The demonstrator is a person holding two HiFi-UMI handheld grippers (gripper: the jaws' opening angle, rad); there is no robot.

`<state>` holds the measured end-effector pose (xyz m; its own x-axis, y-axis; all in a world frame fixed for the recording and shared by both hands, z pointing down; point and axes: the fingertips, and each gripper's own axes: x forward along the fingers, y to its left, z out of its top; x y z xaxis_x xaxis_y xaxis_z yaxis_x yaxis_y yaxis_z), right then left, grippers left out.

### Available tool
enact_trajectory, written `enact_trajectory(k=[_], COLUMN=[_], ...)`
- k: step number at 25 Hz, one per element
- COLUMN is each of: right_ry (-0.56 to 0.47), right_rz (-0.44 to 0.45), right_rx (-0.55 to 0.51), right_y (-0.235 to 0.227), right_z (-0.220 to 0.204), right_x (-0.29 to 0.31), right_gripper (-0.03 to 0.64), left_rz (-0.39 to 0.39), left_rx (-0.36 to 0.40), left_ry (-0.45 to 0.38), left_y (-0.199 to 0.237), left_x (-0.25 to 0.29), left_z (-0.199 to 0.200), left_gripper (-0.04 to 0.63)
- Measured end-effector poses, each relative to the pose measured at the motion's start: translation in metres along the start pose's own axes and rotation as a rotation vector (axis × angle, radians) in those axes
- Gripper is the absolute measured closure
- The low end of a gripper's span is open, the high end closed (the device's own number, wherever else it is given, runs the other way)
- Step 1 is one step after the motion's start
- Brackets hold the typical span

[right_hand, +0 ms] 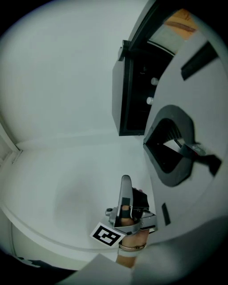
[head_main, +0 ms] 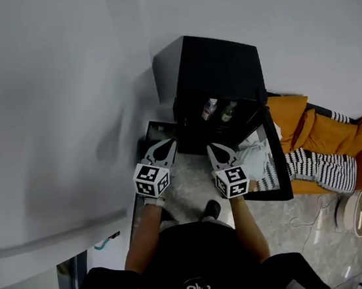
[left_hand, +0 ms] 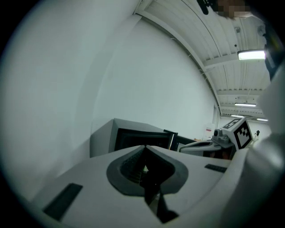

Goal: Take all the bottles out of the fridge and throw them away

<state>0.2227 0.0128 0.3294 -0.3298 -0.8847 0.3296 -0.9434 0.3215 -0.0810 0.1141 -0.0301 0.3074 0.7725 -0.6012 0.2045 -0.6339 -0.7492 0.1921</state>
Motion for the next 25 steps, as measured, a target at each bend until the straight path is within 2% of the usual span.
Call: enact_trajectory(k=[5, 8, 14, 25], right_ry=[-0.016, -0.017, -0.029, -0.025], right_rz=[-0.016, -0.015, -0.003, -0.034], right_rx=[-0.018, -0.029, -0.049, -0.042], right_y=[-0.033, -0.043, -0.046, -0.057], right_z=[0.007, 0.008, 0.009, -0.004], right_x=[-0.026, -0.036, -0.049, -0.067], right_gripper=[0.609, 0.609, 0.609, 0.609], left_rz=[-0.001, -0.006, -0.020, -0.046], left_rx=[-0.026, -0.014, 0.004, 0.004], left_ry=[-0.003, -0.007, -0.019, -0.018], left_y=[-0.024, -0.035, -0.050, -0.069], left_x=[0.014, 0.022, 0.030, 0.034], left_z=[0.002, 0.007, 0.015, 0.007], left_gripper=[0.594, 0.594, 0.594, 0.594])
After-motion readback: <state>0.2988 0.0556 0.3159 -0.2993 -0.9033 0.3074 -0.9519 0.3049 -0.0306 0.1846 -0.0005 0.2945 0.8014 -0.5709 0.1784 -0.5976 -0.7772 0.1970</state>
